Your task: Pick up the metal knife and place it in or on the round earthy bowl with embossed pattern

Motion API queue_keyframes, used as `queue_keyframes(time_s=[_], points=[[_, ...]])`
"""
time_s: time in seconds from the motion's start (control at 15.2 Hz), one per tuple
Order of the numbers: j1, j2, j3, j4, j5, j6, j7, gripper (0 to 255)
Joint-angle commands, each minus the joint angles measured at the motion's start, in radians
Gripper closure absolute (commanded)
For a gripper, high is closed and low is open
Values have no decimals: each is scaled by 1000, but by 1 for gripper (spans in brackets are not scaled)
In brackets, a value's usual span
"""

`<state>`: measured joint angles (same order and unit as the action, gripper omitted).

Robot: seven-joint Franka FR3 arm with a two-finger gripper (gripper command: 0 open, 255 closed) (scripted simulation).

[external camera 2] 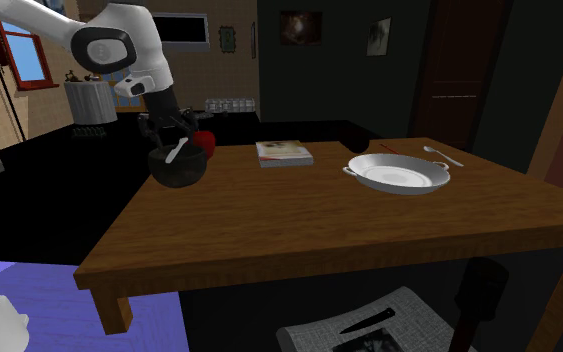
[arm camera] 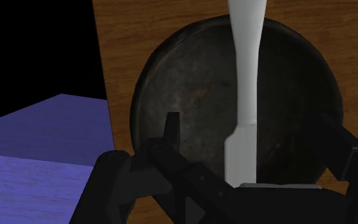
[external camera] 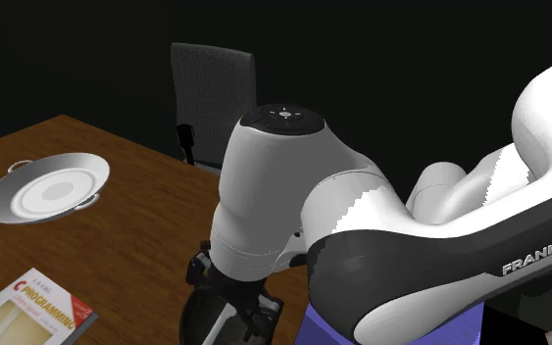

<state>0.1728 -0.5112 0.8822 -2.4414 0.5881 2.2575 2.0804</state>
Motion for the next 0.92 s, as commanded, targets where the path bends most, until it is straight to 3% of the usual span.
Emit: queue_keyframes(time_s=[0.0,0.07,0.33,0.86], points=[[0,0,0,0,0,0,0,0],[0,0,1,0,0,0,1,0],[29,-85,-91,53,-12,-148,-4,0],[29,-85,-91,53,-12,-148,-3,0]])
